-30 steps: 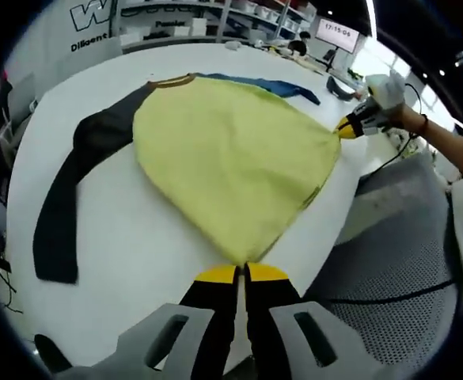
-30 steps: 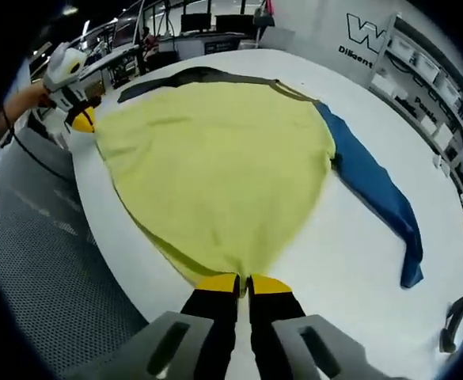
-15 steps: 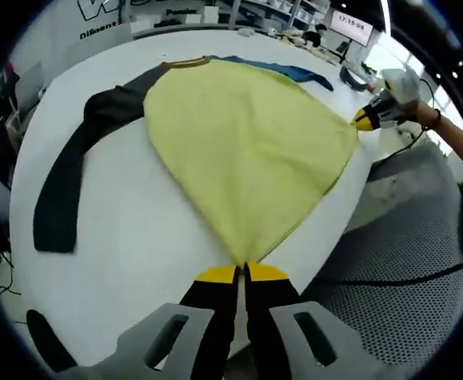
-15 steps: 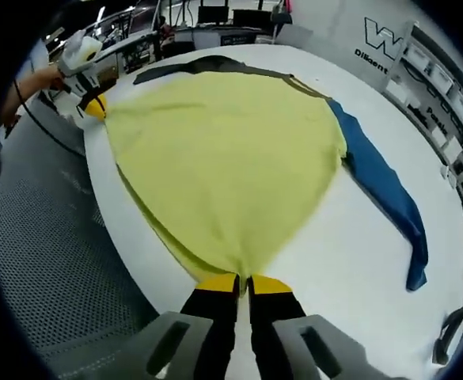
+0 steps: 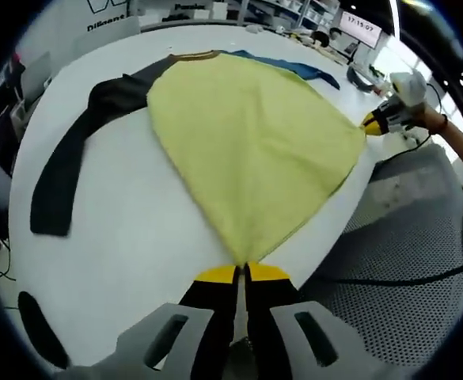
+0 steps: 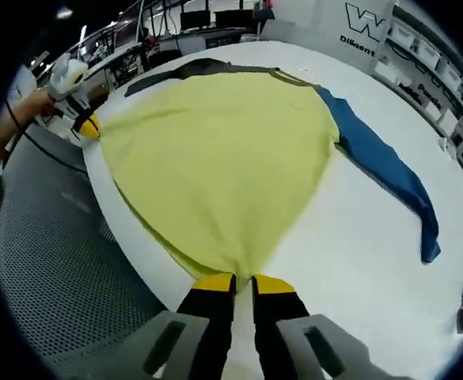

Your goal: Fold the garment on the visible template until the final outline fits inside the template.

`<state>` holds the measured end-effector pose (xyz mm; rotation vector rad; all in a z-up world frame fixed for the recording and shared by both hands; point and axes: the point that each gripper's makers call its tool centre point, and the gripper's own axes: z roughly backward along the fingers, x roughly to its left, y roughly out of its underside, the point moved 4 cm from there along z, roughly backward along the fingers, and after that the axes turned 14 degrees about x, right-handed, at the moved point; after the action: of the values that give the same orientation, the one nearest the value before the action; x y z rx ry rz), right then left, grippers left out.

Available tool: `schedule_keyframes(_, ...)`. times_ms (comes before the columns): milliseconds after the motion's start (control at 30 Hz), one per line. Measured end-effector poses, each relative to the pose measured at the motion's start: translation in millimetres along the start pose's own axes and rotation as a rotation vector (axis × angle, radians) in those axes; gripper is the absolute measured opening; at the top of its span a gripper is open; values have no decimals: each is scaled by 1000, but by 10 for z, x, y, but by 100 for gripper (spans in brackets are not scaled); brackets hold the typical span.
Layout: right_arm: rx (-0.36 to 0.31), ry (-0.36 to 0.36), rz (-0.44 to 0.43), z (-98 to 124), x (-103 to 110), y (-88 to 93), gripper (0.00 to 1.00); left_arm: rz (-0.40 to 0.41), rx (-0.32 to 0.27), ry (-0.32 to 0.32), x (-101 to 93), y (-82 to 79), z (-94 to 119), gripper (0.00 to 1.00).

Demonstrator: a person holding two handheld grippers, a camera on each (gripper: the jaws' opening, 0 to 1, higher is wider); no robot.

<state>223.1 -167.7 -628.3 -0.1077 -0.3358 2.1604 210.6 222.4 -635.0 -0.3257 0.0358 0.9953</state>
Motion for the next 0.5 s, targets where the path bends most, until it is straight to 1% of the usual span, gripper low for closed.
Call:
schedule_keyframes(33,-27,-6,-27,26,-17,-36,7,11,-15,-12,15,-19,31,6)
schedule_keyframes(67,-38,-9,-38,38,-24,-51,11,18,-29,-27,32,-39,68,7)
schedule_keyframes(100,-77,-6,-80,86,-63,-110,18,47,-81,-49,68,-109,132,8)
schedule_keyframes(133,-129,-12,-146,147,-114,-204,24,99,-125,-43,89,-177,200,9)
schedule_keyframes(167,-143,-19,-162,162,-122,-233,30,122,-148,-40,105,-219,242,12)
schedule_keyframes(200,-182,-32,-206,207,-154,-314,37,150,-181,-45,142,-290,306,15)
schedule_keyframes(233,-202,-39,-219,231,-171,-365,42,167,-211,-41,158,-348,338,20)
schedule_keyframes(267,-232,-45,-245,264,-207,-440,46,198,-257,-39,201,-446,382,23)
schedule_keyframes(300,-255,-49,-271,279,-244,-498,50,229,-289,-38,244,-518,403,25)
schedule_keyframes(333,-272,-58,-308,290,-294,-567,53,278,-318,-31,314,-610,415,26)
schedule_keyframes(367,-280,-62,-332,284,-334,-617,54,314,-333,-39,380,-669,417,27)
schedule_keyframes(400,-283,-63,-338,283,-348,-634,55,328,-337,-44,407,-688,417,28)
schedule_keyframes(433,-301,-59,-364,277,-412,-724,55,338,-351,-79,527,-793,410,29)
schedule_keyframes(467,-316,-57,-374,273,-443,-774,56,359,-357,-98,542,-846,403,30)
schedule_keyframes(500,-320,-56,-373,262,-463,-815,57,363,-368,-112,588,-907,400,31)
